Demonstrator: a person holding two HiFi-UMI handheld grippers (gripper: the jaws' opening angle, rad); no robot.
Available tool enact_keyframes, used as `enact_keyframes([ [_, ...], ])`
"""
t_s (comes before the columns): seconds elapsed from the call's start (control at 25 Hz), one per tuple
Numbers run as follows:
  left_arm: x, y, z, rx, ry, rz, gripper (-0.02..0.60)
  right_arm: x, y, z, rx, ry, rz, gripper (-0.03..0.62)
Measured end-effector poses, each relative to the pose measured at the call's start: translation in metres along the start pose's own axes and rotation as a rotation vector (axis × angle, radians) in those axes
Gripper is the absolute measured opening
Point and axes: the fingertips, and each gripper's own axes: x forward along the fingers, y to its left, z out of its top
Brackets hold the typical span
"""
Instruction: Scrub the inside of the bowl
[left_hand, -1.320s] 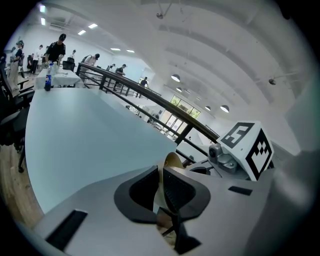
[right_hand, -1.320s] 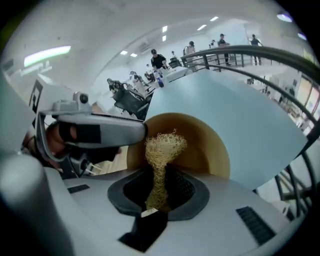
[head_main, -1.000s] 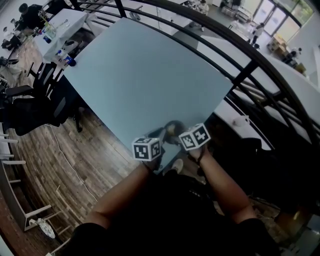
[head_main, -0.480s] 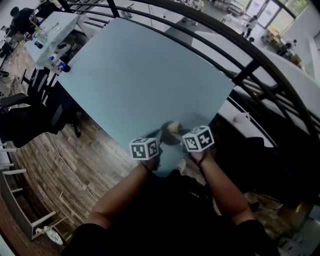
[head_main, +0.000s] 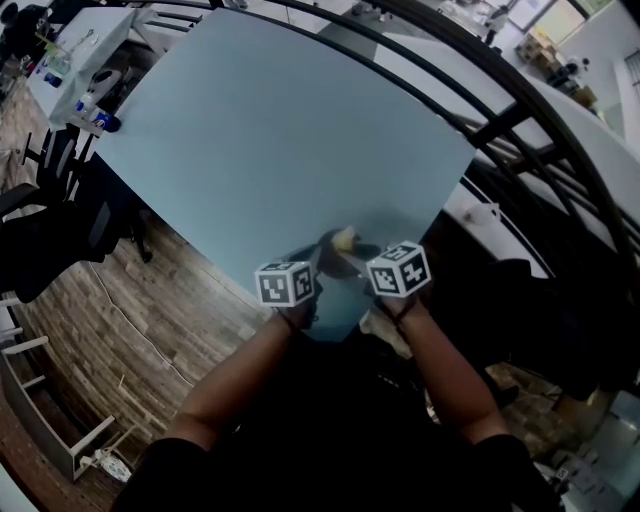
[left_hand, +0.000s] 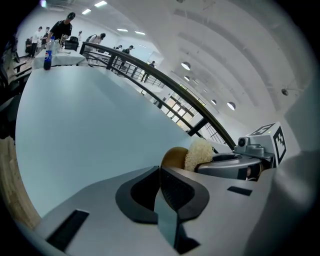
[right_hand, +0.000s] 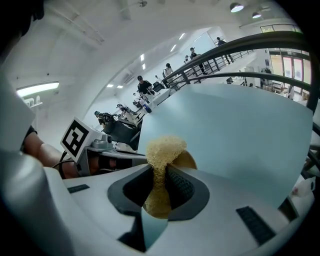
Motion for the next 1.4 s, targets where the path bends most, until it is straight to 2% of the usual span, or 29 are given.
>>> enact_keyframes([
  [0.52,0.029,0.032,-0.015,-0.011,0.090,0.003,0.009,0.028,-0.019,-0.015,0.032,0.053,-0.017,0.074],
  [0.88,0.044,0.055,-0.023,-0.027,0.117,0.017,0.010,0.036,-0.029,-0.025,0.055,0.054,-0.063,0.074],
  [1.12,0.051,0.053,-0.027,-0.020,0.124,0.015,0.011,0.034,-0.037,-0.026,0.066,0.029,-0.108,0.074],
  [1.4,0.055,0.052,-0.028,-0.015,0.116,0.004,0.014,0.036,-0.035,-0.030,0.069,0.029,-0.112,0.074],
])
